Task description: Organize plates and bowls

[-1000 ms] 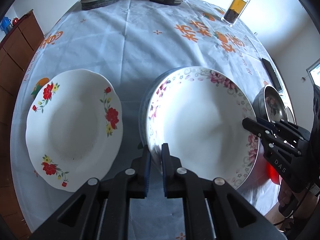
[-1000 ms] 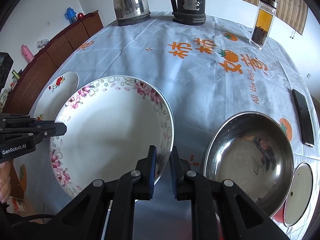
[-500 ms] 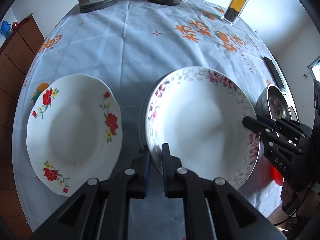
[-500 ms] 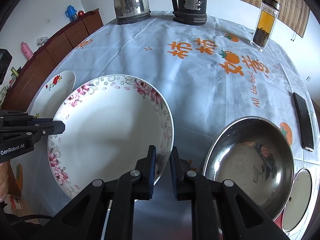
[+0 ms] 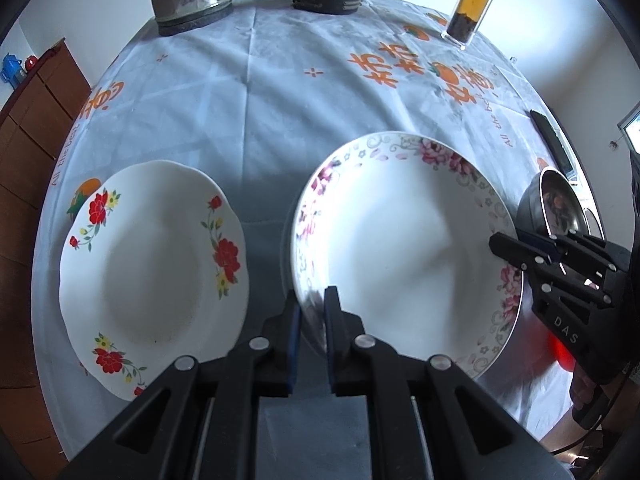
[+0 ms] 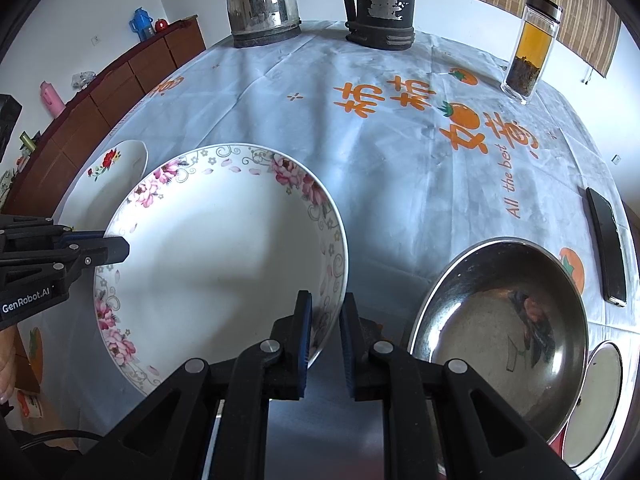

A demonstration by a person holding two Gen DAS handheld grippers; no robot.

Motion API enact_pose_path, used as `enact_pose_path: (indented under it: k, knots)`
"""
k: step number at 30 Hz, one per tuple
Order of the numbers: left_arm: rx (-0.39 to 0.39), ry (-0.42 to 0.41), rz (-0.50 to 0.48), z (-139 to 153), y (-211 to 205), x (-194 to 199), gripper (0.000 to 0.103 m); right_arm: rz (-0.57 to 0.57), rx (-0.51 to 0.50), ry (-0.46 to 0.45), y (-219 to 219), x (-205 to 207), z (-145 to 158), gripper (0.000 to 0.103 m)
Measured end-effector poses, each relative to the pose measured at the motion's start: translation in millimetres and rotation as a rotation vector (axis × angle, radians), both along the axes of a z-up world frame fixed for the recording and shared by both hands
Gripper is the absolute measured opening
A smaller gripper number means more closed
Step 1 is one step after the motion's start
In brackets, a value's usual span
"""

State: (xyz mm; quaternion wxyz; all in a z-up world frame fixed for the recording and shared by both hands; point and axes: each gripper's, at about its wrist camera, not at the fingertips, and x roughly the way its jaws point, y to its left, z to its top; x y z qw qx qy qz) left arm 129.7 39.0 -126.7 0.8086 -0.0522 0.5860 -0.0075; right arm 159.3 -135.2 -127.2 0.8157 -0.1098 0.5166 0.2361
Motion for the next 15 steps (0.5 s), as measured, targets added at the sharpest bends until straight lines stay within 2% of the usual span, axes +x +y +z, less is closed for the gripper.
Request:
enact_pose_path:
  k: [15]
  knots:
    - [0.013,-0.015,0.006,-0.4,-0.8,1.5,0.008,0.006,-0.022,-0.015,3.0,0.7,-1.3,0.015]
